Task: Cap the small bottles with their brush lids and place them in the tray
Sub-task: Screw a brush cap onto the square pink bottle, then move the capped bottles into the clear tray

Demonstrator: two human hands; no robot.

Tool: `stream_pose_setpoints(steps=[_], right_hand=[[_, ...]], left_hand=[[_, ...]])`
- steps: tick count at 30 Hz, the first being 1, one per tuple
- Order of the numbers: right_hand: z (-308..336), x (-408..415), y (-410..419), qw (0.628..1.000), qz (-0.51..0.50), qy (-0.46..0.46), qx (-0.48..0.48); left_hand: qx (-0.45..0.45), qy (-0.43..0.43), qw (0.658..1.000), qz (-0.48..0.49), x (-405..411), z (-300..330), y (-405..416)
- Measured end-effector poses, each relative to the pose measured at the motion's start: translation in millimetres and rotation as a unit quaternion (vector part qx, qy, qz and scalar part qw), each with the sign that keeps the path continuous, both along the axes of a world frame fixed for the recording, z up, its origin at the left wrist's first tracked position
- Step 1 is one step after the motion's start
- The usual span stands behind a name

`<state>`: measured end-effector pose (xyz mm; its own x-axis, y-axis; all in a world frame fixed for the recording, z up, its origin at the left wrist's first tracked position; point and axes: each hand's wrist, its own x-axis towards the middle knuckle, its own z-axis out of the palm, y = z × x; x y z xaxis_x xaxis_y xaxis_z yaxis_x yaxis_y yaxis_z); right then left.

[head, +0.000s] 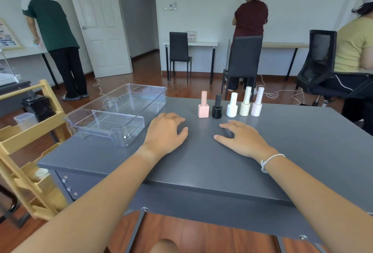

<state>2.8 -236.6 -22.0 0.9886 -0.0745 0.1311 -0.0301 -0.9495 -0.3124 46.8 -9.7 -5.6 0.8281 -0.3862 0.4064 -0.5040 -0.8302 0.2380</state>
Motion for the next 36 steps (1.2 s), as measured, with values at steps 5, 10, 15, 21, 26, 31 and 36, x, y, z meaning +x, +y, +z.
stream_pose_setpoints(steps=[5, 10, 15, 21, 26, 31, 36], right_hand=[[1, -1, 1, 1.0, 0.002, 0.004, -0.004], [3, -4, 2, 1.0, 0.005, 0.005, -0.005], [4, -4, 3, 1.0, 0.003, 0.014, -0.012], [4, -4, 3, 1.0, 0.002, 0.013, -0.009], [4, -3, 2, 1.0, 0.003, 0.013, -0.012], [3, -3, 2, 1.0, 0.003, 0.017, -0.01], [4, -2, 1, 1.0, 0.003, 0.014, -0.011]], left_hand=[[0.001, -0.115, 0.991, 0.069, -5, 27, 13], [0.13, -0.009, 0.961, 0.243, -4, 40, 31], [0.125, 0.064, 0.953, 0.268, 0, 31, 39], [0.148, 0.039, 0.958, 0.241, 3, 27, 38], [0.148, 0.014, 0.968, 0.202, 4, 31, 32], [0.167, -0.017, 0.97, 0.179, 4, 28, 21], [0.157, -0.028, 0.973, 0.169, 8, 26, 23]])
